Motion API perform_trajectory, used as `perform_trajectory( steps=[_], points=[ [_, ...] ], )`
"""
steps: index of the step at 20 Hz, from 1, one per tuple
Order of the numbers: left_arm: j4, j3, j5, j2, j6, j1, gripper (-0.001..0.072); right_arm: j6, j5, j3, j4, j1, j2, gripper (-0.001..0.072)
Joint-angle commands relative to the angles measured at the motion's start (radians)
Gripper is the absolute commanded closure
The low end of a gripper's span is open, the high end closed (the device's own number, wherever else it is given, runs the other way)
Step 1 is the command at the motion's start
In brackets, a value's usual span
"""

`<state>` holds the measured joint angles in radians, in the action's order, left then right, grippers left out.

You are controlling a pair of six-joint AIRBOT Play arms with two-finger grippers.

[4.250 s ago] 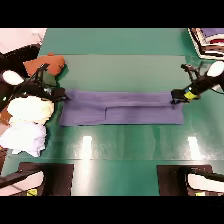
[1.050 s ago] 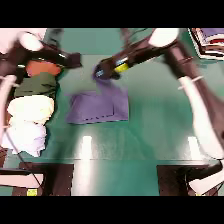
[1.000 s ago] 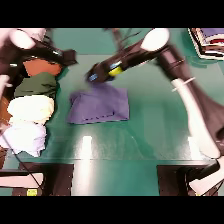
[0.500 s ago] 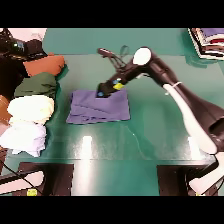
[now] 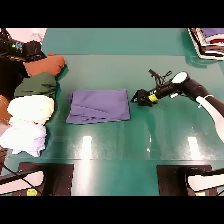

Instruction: Fold the shirts.

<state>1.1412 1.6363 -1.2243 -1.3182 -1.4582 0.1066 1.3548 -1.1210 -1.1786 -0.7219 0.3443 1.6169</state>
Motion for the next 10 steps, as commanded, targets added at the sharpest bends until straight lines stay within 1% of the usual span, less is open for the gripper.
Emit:
perform_trajectory(
  steps=[1, 3, 5, 6, 8, 9, 10],
  points=[
    [-0.001, 0.000, 0.003, -0.001, 0.000, 0.001, 0.0679, -0.057, 0.049, 0.016, 0.159, 0.032, 0.084, 0.0083],
    [-0.002, 0.000, 0.000, -0.001, 0.000, 0.001, 0.0679, -0.059, 0.050, -0.065, 0.181, 0.101, 0.158, 0.0091],
    [-0.005, 0.000, -0.010, -0.001, 0.000, 0.001, 0.0679, -0.059, 0.048, -0.163, 0.180, 0.167, 0.227, 0.0191],
    [-0.012, 0.000, -0.017, -0.001, 0.000, -0.002, 0.0679, -0.059, 0.050, -0.208, 0.179, 0.193, 0.254, 0.0296],
    [-0.024, 0.000, -0.023, -0.001, 0.000, -0.014, 0.0679, -0.059, 0.038, -0.283, 0.171, 0.222, 0.293, 0.0625],
    [-0.022, 0.000, -0.024, -0.001, 0.000, -0.027, 0.0679, -0.060, 0.024, -0.312, 0.171, 0.224, 0.306, 0.0699],
    [-0.019, 0.000, -0.024, -0.001, 0.000, -0.048, 0.0680, -0.060, 0.021, -0.329, 0.169, 0.221, 0.307, 0.0700]
  ],
)
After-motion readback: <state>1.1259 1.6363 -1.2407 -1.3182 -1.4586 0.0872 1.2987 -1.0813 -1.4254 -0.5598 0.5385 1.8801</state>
